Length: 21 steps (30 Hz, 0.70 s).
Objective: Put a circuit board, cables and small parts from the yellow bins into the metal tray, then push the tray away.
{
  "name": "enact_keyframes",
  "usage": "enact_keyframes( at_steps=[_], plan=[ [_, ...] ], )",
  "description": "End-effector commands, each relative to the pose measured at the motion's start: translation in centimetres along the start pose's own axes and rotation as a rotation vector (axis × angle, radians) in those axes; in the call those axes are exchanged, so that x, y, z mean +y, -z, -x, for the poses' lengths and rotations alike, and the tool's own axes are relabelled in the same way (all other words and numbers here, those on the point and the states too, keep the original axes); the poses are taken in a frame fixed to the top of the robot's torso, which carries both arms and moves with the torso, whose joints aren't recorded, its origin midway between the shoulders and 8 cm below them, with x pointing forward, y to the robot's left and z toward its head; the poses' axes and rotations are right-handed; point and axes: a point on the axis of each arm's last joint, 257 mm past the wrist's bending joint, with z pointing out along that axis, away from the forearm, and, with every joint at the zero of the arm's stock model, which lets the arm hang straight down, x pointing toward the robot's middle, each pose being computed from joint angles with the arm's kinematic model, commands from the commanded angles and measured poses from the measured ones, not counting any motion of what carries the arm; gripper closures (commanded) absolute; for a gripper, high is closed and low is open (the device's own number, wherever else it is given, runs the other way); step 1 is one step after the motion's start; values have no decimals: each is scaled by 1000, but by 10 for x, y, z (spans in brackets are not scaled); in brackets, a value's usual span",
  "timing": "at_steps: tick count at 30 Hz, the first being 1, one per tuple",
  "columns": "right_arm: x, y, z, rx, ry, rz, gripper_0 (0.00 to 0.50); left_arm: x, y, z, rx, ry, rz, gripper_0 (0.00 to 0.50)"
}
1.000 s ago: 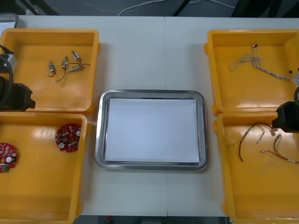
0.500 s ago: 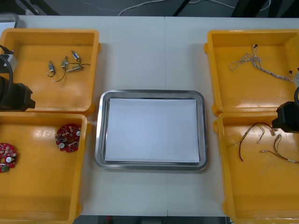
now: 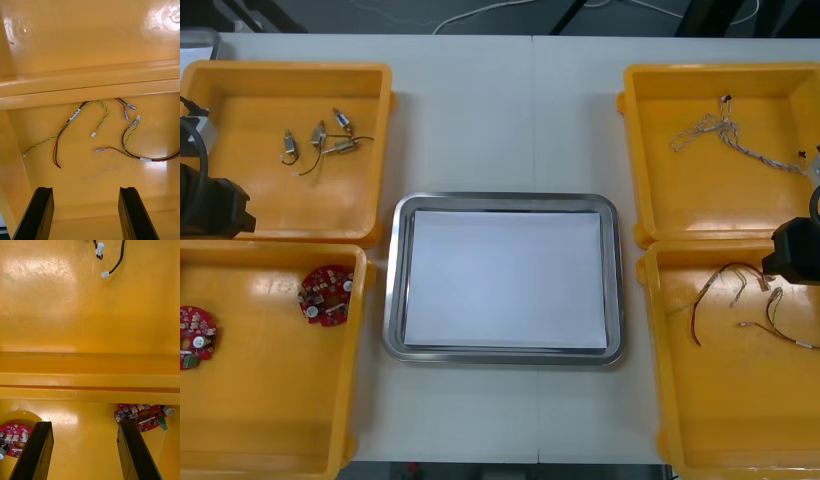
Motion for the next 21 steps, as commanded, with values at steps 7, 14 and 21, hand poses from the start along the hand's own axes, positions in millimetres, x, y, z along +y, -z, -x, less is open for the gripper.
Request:
enact_keyframes(
  at_steps=[7,14,21],
  plan=[
    [0,7,3,-32,35,1,0,2,7,1,-22,103,-5,0],
    [0,7,3,-32,35,1,0,2,7,1,-22,103,-5,0],
    [0,7,3,-32,35,1,0,2,7,1,-22,103,-5,0]
  ],
)
